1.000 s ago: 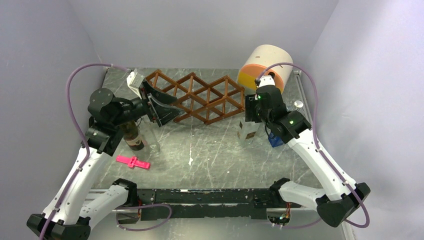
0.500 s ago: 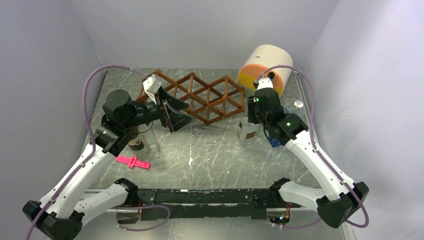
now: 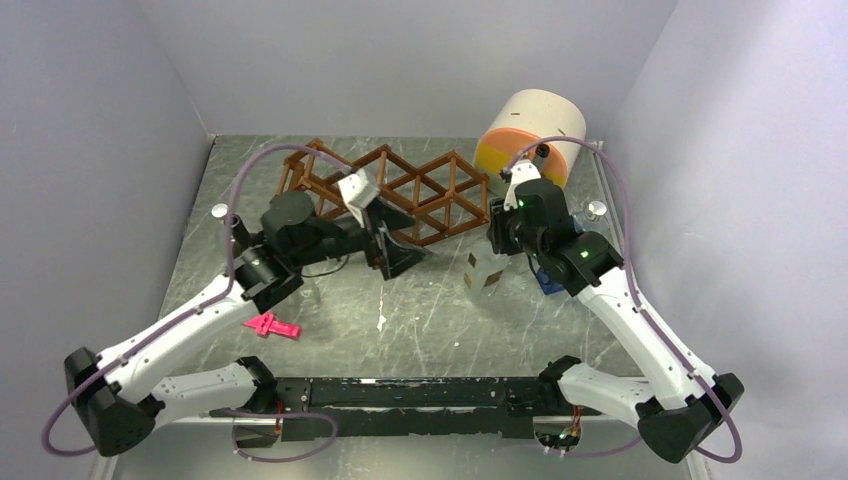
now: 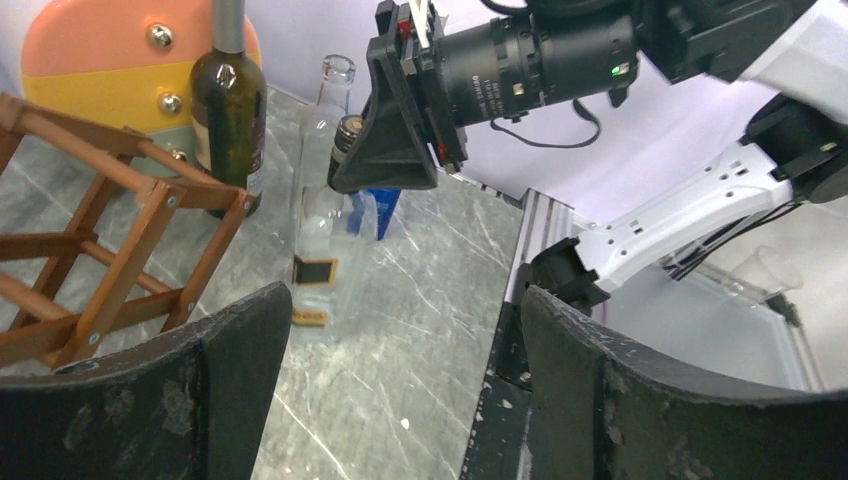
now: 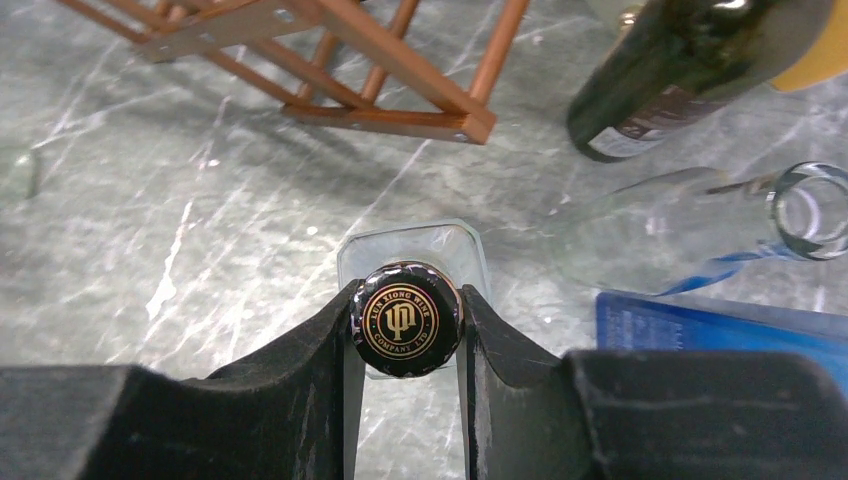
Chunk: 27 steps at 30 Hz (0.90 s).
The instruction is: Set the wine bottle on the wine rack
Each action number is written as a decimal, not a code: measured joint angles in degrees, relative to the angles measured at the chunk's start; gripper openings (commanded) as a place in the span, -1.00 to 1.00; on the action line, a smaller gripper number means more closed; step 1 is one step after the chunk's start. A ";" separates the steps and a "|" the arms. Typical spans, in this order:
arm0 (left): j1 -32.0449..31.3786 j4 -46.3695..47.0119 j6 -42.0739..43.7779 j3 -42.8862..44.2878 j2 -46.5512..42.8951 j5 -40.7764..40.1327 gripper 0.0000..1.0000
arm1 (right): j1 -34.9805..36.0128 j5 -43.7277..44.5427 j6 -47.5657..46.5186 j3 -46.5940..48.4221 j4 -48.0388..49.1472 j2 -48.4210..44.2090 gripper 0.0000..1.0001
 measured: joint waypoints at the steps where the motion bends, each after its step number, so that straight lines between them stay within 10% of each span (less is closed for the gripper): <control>1: -1.68 1.29 1.01 -0.28 1.33 -1.20 0.85 | 0.02 -1.38 0.04 0.22 -0.46 -0.28 -1.00; 27: -18.21 30.18 18.53 -10.49 29.11 -33.59 0.88 | 0.07 -12.39 8.66 5.90 0.96 -6.19 -1.00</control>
